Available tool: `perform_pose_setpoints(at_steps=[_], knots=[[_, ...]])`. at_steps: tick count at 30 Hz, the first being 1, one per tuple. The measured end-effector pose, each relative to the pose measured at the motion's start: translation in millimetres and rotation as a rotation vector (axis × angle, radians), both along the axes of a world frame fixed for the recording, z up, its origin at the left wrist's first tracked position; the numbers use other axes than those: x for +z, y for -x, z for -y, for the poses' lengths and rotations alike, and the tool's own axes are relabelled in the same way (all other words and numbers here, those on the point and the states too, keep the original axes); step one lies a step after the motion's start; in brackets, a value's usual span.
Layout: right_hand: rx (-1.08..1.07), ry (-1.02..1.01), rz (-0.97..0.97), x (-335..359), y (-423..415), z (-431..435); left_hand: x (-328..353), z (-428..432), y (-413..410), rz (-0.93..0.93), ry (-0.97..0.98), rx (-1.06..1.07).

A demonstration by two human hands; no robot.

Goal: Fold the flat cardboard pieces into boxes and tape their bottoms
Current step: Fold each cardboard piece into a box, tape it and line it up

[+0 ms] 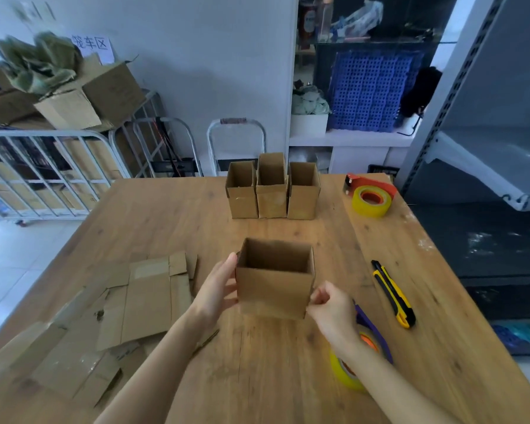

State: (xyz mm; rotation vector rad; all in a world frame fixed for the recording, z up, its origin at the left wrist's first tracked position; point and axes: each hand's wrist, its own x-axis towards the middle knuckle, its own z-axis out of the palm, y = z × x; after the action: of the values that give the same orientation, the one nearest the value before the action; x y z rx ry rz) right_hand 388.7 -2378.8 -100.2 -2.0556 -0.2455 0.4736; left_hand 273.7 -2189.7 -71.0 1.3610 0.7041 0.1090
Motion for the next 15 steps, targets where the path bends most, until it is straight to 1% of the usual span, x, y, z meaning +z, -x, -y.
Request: perform_pose_setpoints(at_steps=[1, 3, 5, 7, 8, 11, 15], knots=[[0.028, 0.006, -0.011, -4.7, 4.6, 1.3, -4.2, 1.3, 2.6, -0.015, 0.003, 0.015], [0.061, -0.018, -0.123, -10.6, 9.2, 2.9, -12.0, 2.1, 5.3, -0.055, -0.005, 0.042], [0.069, -0.059, -0.249, -14.3, 7.7, 3.4, -19.5, 1.2, 5.9, -0.145, -0.118, 0.032], [0.048, -0.175, -0.39, -13.0, 5.0, 1.0, -27.4, -0.3, 5.3, -0.233, -0.241, 0.02], [0.039, -0.209, -0.428, -9.8, 3.2, -1.7, -30.1, -0.3, 5.1, -0.255, -0.264, 0.022], [0.094, -0.146, -0.39, 4.5, -5.8, -13.3, -29.7, -2.2, 2.9, -0.262, -0.281, 0.047], [0.274, -0.025, -0.174, 25.4, -18.0, -41.2, -18.5, -15.8, -6.5, -0.197, -0.37, 0.12]])
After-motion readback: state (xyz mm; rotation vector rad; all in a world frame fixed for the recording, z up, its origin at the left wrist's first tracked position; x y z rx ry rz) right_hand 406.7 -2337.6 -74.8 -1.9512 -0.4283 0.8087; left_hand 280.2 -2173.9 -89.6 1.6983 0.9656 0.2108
